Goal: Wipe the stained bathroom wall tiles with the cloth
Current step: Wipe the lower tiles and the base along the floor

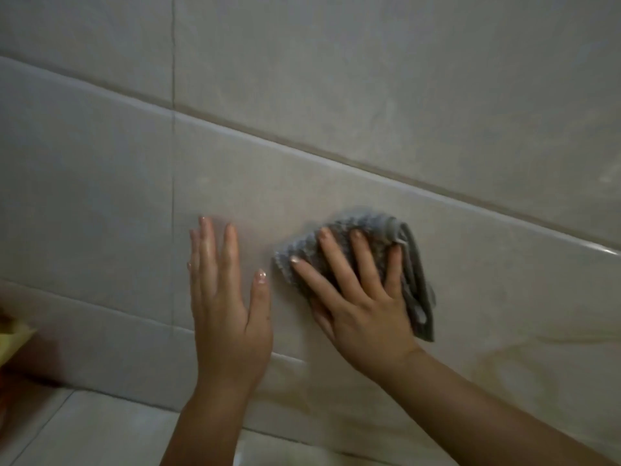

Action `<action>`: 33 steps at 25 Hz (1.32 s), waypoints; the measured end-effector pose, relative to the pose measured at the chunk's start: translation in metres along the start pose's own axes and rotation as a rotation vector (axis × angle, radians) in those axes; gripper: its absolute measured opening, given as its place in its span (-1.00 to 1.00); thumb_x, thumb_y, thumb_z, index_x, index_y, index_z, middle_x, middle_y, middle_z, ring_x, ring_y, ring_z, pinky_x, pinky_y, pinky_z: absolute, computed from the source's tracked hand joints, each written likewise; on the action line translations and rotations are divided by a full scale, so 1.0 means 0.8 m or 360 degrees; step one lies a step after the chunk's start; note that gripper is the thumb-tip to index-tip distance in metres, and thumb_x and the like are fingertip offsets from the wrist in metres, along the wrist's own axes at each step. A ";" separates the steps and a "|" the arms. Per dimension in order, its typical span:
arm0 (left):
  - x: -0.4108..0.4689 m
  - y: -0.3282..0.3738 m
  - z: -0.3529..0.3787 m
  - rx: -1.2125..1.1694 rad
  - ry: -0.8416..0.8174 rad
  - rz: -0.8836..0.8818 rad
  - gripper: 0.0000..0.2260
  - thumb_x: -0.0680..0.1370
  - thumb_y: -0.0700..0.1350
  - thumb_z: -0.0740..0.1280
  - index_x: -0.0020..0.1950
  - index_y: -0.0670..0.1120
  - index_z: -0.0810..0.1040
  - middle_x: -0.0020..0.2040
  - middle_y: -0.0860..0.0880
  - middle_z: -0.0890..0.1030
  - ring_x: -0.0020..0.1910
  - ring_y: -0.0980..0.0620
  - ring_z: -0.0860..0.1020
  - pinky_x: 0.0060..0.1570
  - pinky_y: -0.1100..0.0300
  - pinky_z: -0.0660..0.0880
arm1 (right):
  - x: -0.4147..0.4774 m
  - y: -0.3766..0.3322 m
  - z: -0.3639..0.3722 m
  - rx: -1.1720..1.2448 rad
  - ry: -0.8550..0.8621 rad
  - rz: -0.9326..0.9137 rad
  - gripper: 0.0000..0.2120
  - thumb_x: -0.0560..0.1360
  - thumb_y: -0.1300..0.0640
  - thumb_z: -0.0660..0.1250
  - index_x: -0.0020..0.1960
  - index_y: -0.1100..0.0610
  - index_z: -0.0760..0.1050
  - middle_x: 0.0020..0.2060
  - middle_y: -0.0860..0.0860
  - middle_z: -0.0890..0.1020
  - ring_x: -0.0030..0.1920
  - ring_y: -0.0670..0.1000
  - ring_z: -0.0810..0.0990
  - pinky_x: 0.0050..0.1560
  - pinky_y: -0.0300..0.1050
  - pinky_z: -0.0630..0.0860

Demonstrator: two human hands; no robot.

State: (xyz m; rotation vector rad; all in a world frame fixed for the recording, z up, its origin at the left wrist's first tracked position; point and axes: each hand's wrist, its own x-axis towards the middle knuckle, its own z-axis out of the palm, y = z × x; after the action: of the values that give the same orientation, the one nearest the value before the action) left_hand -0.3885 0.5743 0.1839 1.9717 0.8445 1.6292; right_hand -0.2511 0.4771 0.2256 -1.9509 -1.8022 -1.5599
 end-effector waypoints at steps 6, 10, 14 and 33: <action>0.005 0.014 0.002 0.0009 0.0061 0.0131 -0.48 0.64 -0.05 0.10 0.58 -0.17 0.12 0.61 -0.11 0.02 0.60 -0.09 -0.07 0.55 -0.09 -0.05 | 0.035 0.046 -0.017 0.0077 0.0250 0.0184 -0.50 0.56 -0.13 0.23 0.49 -0.19 0.25 0.54 0.02 0.17 0.55 0.16 0.04 0.49 0.29 -0.11; -0.008 0.029 0.014 0.0114 -0.0011 0.0131 -0.46 0.63 -0.03 0.10 0.59 -0.10 0.07 0.61 -0.06 -0.02 0.60 -0.07 -0.08 0.55 -0.08 -0.08 | -0.075 0.071 0.010 -0.0063 0.0198 0.0406 -0.46 0.56 -0.12 0.21 0.50 -0.15 0.17 0.58 0.05 -0.01 0.57 0.19 -0.09 0.46 0.35 -0.13; -0.012 0.061 0.026 0.0187 -0.0005 0.0101 -0.46 0.63 -0.02 0.11 0.59 -0.12 0.09 0.61 -0.06 -0.02 0.60 -0.07 -0.09 0.55 -0.09 -0.07 | -0.158 0.054 0.030 0.0050 -0.0133 -0.0079 -0.40 0.48 -0.07 0.30 0.49 -0.15 0.24 0.58 -0.03 -0.05 0.48 0.15 0.06 0.48 0.25 -0.19; -0.061 0.156 0.091 0.0295 -0.0310 0.0384 -0.43 0.60 -0.01 0.10 0.59 -0.13 0.11 0.60 -0.01 -0.06 0.60 0.02 -0.12 0.54 -0.02 -0.12 | -0.268 0.198 -0.014 -0.0009 -0.0130 0.0566 -0.42 0.54 -0.10 0.30 0.51 -0.11 0.20 0.54 0.10 0.10 0.52 0.26 0.05 0.44 0.40 0.06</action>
State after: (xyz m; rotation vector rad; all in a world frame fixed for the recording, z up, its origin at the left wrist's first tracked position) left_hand -0.3014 0.4543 0.2196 2.3974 0.7275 1.4959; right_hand -0.0939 0.2679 0.1732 -2.2146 -1.3733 -1.3892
